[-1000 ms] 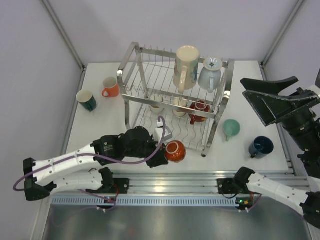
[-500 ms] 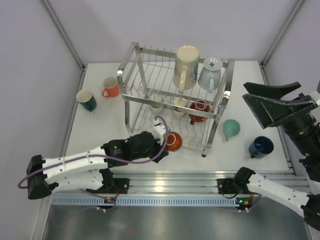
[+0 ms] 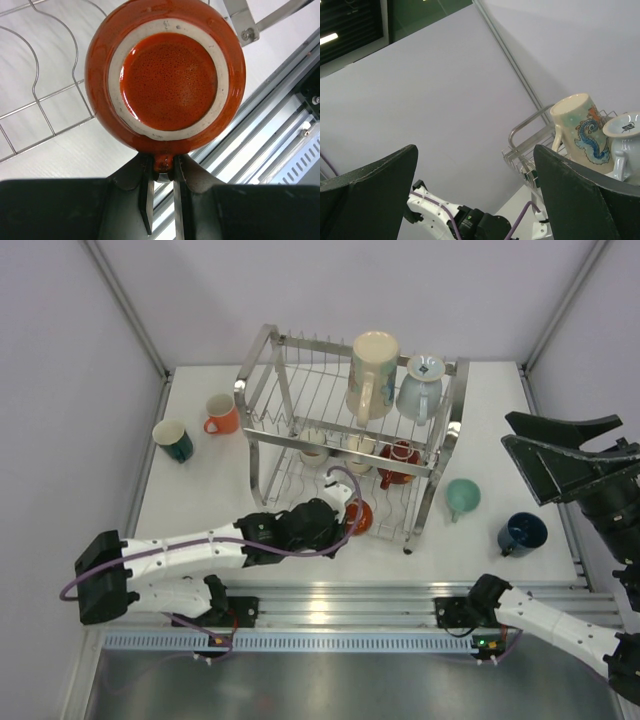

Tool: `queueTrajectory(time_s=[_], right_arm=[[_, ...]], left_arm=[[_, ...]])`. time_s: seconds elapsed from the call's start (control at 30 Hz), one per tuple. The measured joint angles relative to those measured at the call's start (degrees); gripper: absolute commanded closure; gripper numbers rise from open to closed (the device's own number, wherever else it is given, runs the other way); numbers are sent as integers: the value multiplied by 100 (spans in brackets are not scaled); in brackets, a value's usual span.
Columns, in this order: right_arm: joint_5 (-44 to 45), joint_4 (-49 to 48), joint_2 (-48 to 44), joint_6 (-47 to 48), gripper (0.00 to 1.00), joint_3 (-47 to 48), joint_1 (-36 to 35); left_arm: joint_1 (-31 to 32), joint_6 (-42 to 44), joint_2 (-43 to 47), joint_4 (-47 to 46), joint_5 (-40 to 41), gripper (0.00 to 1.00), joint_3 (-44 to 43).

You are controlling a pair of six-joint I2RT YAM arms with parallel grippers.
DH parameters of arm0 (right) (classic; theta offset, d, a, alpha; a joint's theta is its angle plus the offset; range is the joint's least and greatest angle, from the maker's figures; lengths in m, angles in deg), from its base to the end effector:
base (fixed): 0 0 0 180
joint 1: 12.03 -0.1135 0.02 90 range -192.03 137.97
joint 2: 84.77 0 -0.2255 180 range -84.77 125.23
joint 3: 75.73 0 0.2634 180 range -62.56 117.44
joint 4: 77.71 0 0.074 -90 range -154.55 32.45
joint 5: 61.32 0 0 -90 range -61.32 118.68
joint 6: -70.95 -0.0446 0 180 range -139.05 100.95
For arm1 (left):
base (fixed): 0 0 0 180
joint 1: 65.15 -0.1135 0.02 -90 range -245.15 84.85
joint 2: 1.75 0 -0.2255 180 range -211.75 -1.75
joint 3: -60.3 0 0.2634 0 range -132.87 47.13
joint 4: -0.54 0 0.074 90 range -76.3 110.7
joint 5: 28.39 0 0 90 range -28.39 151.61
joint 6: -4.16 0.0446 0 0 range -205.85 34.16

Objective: Load the cups into the dish rack
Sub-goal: Place the cup upside down on the dish rack

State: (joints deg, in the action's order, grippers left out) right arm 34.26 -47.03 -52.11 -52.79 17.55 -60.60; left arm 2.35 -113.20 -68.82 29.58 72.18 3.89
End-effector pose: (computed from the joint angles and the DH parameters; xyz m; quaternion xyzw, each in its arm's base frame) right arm 0.0443 0.0436 0.5238 -0.0227 0.5011 0.5507 0.6671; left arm 0.1153 -0.2571 0.1972 0.2725 0.8600 -0.2552 0.3477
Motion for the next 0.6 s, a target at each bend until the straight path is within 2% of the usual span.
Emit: queueTrajectory(time_s=[0.3,0.6], right_arm=[[63,120,-4,57,0,-24,0],[81,144,-66,66,1,-63,0]], left_arm=[[-33,-39,-597,-260,90,100,-544],[-31,-157,-957,-330,90,100,-564]])
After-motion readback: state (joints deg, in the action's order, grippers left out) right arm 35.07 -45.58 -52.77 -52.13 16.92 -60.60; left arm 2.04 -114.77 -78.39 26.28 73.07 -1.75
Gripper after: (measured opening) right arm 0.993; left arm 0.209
